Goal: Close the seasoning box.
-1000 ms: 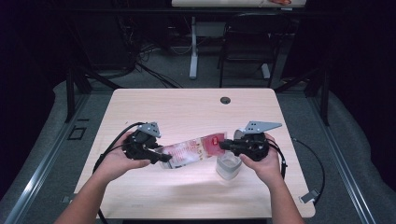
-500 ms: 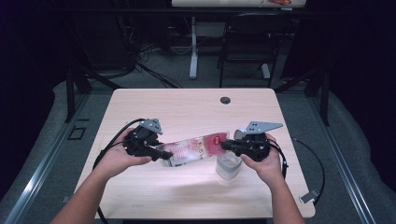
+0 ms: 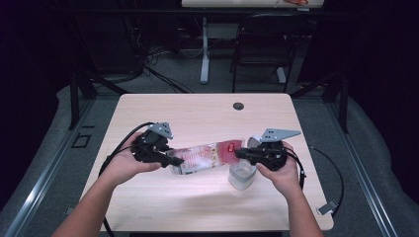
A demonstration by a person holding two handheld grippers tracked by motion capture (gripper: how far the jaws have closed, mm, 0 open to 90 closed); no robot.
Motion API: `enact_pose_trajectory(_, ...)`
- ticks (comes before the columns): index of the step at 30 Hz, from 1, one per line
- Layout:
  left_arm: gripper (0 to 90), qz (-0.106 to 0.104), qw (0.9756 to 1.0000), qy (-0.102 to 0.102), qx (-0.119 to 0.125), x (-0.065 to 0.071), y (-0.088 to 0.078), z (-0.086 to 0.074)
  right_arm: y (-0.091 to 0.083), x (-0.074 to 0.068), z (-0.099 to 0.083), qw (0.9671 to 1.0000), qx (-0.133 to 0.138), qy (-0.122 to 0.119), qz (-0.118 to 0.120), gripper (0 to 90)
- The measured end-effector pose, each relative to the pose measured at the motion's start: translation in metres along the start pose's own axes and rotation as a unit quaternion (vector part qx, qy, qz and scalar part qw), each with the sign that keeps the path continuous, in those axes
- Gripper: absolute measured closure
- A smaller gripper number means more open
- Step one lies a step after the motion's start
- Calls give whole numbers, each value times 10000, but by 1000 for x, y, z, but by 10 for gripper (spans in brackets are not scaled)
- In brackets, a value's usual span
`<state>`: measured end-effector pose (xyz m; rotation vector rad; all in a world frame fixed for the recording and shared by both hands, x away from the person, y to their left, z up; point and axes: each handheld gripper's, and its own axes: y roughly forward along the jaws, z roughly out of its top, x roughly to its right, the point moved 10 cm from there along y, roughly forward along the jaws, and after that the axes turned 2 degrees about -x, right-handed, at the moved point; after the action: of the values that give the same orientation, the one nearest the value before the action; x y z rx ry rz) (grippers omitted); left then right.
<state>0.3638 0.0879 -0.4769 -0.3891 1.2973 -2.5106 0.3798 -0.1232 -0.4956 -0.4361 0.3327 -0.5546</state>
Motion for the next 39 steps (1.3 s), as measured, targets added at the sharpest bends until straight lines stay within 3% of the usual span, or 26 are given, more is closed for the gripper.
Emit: enact_pose_trajectory(39,686,46,9998,163,-129,3,-11,26,-6,7,-6,9999,-38,103,-47,862)
